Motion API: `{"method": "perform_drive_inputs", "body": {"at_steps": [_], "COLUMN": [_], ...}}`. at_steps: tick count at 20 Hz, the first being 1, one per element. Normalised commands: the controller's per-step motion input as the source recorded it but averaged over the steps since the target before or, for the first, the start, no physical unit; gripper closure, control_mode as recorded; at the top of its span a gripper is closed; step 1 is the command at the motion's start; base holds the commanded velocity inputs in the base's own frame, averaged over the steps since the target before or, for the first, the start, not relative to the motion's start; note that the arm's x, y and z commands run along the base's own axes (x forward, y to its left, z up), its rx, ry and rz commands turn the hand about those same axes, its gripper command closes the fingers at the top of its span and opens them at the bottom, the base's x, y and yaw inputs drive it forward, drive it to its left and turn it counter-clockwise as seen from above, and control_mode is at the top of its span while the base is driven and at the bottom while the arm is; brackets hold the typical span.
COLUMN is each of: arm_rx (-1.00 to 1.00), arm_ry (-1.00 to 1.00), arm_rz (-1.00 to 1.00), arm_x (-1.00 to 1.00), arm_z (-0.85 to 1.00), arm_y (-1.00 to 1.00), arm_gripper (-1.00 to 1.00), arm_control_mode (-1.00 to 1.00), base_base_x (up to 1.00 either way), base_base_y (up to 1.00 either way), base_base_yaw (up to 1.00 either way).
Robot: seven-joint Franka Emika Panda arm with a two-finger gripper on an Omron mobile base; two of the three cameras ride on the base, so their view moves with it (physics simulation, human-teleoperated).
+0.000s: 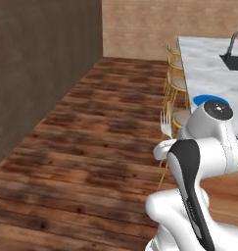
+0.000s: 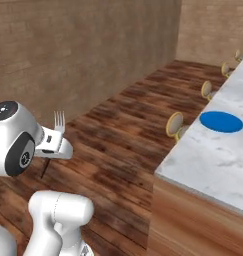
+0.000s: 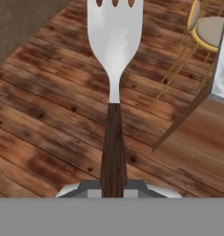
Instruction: Take the fork and place it on the left side of the plate. Then take the spoon and place it on the right side of the plate. Make sure they're directly next to the plate.
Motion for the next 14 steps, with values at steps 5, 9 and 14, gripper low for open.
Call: {"method": "perform_drive_inputs", "body": {"at_steps": [5, 9, 14], "arm_rx": [0.0, 0.0, 0.0], "arm_ry": [0.0, 0.0, 0.0], "arm_rz": [0.0, 0.0, 0.0], "arm_x": [0.0, 0.0, 0.0], "arm_z": [0.0, 0.0, 0.0], "arm_y": [0.0, 0.0, 0.0], "arm_gripper": [1.0, 1.0, 1.0], "arm_control_mode": [1.0, 1.0, 1.0], "base_base_x": [0.37, 0.42, 0.41], "base_base_y": [0.75, 0.71, 0.69], "base_base_yaw": [-0.48, -0.49, -0.5]}}
